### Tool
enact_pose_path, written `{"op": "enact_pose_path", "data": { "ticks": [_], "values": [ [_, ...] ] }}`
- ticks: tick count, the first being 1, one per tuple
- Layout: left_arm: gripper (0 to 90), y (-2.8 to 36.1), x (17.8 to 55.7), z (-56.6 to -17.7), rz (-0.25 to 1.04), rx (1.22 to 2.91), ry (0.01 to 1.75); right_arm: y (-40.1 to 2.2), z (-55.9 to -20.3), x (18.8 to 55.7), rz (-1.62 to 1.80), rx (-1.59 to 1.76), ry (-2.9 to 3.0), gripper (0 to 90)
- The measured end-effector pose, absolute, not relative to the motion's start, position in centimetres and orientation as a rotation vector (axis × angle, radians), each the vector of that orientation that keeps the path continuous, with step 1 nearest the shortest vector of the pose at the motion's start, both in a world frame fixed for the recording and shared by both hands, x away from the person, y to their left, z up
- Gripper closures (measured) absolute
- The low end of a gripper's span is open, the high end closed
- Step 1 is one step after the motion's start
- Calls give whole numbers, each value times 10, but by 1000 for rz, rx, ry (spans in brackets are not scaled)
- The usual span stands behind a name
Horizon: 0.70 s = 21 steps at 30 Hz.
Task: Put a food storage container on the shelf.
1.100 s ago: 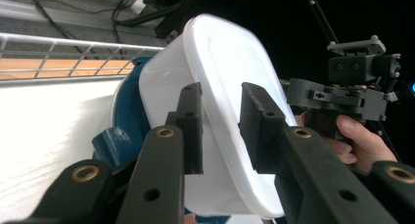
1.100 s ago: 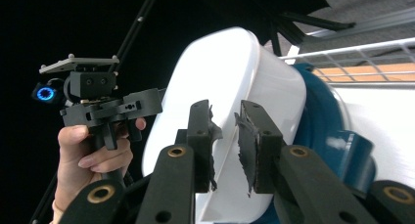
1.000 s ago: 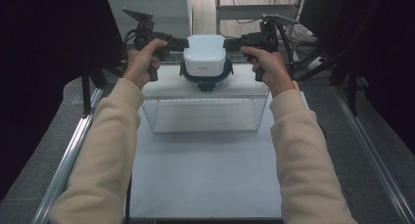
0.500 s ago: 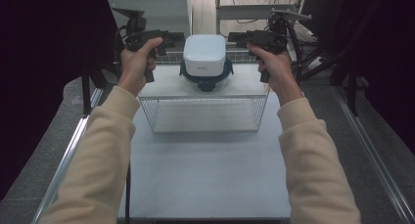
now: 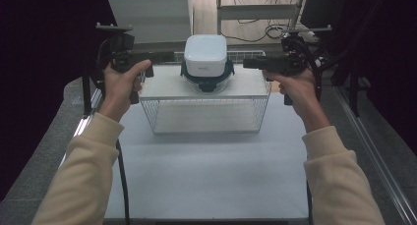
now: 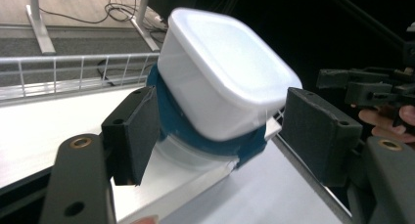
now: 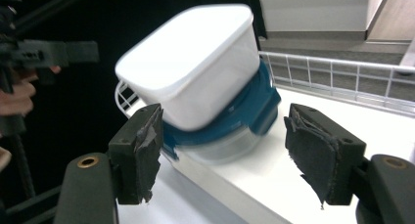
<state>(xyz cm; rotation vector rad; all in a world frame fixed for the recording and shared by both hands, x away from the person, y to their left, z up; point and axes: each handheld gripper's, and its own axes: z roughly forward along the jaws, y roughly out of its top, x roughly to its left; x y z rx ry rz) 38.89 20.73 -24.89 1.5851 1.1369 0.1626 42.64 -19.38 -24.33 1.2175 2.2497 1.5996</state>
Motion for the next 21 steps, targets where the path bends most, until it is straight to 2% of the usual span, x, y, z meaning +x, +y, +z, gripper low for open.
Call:
{"op": "enact_pose_path", "data": {
  "ticks": [10,21],
  "values": [
    [278,211,357,-266,212,1670,1095,-197,-261,395,1528,1162,2294,284],
    [255,225,315,-312,207,1697,1110,-221,-293,357,1467,1124,2279,269]
  ]
}}
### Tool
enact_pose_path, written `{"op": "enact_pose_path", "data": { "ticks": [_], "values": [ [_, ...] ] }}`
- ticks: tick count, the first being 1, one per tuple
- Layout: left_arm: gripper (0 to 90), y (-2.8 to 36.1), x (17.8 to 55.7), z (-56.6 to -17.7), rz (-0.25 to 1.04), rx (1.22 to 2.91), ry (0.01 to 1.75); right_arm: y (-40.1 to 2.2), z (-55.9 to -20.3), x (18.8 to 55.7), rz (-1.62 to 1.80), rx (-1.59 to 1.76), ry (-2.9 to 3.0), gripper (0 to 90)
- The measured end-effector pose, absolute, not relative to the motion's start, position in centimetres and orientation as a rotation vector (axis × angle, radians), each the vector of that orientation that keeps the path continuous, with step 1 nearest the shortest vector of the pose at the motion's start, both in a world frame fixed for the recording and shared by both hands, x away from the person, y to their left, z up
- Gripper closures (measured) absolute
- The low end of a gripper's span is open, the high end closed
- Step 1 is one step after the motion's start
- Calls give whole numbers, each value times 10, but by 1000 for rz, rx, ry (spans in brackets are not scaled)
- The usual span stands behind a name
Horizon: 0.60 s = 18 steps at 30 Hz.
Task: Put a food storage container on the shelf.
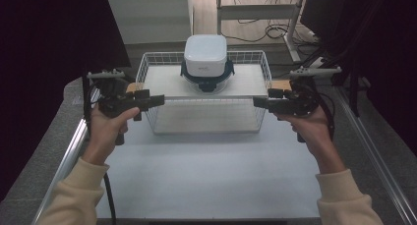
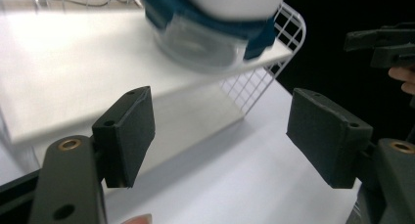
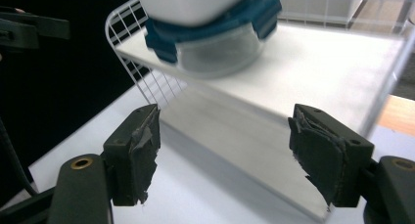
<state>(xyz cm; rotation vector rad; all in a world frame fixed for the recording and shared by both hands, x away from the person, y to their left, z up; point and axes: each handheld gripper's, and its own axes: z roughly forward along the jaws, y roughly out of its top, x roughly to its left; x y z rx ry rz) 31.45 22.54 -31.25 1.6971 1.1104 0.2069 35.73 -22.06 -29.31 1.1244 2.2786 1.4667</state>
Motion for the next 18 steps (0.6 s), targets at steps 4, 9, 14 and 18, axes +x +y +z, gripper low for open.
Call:
{"op": "enact_pose_path", "data": {
  "ticks": [4,9,14,18],
  "values": [
    [252,228,300,-334,212,1720,1121,-232,-310,348,1427,1123,2283,269],
    [247,224,287,-360,230,1764,1151,-243,-338,339,1411,1141,2305,269],
    [246,218,273,-384,249,1788,1159,-251,-364,326,1389,1140,2326,268],
    [242,214,265,-402,246,1796,1162,-259,-381,316,1381,1161,2330,269]
  ]
}}
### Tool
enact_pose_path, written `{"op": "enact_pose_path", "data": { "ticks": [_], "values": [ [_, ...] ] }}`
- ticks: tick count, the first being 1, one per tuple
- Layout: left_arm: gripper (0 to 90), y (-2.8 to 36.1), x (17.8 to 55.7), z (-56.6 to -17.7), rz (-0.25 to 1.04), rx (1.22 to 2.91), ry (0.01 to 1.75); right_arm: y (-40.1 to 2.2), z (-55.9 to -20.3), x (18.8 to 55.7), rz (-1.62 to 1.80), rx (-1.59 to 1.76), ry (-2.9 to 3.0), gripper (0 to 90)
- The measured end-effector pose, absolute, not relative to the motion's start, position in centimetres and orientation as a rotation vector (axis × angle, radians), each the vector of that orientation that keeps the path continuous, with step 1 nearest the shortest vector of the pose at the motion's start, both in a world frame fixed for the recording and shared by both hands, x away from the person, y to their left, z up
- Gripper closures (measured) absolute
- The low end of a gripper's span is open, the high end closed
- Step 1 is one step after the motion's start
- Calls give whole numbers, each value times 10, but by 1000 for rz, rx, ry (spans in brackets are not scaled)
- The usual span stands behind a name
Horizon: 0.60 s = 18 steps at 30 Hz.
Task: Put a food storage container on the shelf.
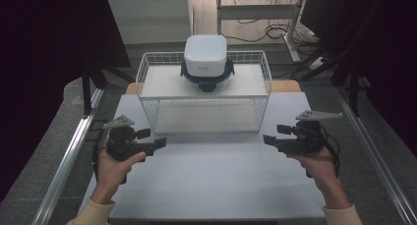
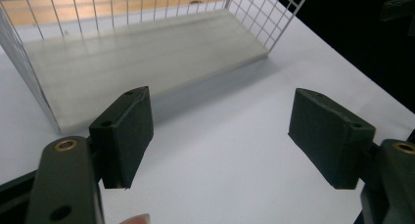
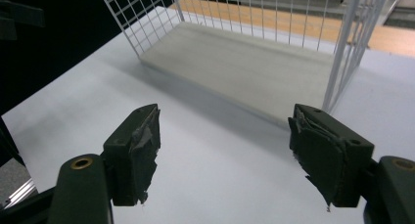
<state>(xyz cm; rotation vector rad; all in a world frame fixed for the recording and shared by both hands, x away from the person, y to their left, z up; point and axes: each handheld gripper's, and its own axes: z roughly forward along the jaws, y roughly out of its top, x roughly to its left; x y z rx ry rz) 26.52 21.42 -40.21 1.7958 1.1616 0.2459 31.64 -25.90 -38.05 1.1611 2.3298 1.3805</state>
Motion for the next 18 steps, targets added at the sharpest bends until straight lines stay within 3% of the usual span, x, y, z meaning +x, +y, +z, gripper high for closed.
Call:
{"op": "enact_pose_path", "data": {
  "ticks": [18],
  "values": [
    [213,219,248,-471,242,1868,1242,-277,-456,295,1321,1239,2363,267]
  ]
}}
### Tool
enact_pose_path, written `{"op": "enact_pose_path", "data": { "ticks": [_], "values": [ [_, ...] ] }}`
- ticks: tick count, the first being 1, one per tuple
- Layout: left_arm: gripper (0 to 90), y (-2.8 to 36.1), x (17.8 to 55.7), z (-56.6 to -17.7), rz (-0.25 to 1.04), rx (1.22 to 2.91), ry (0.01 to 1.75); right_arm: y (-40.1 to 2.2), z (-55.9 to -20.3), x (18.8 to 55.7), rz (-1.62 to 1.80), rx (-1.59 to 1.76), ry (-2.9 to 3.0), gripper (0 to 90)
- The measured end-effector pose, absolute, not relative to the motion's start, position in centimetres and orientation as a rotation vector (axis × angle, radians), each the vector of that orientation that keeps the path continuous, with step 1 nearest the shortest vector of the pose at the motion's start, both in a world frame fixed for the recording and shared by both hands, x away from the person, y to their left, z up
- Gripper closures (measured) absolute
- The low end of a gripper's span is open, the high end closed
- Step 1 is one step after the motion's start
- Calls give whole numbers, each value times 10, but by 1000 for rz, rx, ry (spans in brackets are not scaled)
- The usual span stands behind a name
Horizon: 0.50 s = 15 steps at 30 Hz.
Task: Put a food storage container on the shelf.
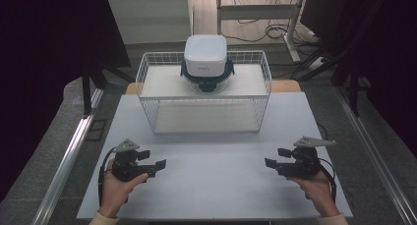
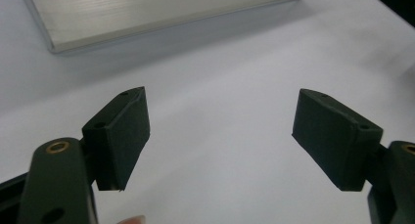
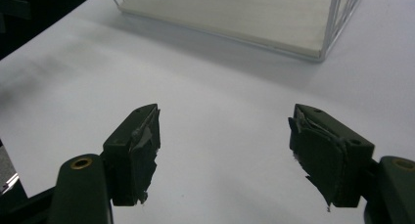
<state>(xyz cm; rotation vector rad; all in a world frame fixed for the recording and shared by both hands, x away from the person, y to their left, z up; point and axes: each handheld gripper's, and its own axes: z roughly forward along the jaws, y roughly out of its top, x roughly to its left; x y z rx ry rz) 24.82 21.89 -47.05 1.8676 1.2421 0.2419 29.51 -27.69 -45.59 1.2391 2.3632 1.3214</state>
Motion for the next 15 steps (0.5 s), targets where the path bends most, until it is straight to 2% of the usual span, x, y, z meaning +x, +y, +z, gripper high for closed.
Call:
{"op": "enact_pose_path", "data": {
  "ticks": [15],
  "values": [
    [206,223,246,-474,248,1854,1260,-278,-456,294,1315,1222,2339,240]
  ]
}}
